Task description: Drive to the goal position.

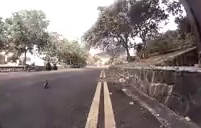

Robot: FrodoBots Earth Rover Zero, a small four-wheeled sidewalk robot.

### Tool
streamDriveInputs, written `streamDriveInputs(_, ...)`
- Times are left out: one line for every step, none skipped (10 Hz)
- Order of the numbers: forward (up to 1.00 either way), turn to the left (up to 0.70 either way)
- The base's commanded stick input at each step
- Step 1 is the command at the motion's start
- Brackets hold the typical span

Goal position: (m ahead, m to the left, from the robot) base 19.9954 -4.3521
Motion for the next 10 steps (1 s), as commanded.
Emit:
streamDriveInputs(0.7,0.0)
streamDriveInputs(0.7,0.0)
streamDriveInputs(0.7,0.0)
streamDriveInputs(0.7,0.0)
streamDriveInputs(0.7,0.0)
streamDriveInputs(0.7,0.0)
streamDriveInputs(0.7,0.0)
streamDriveInputs(0.7,0.0)
streamDriveInputs(0.7,0.0)
streamDriveInputs(0.7,0.0)
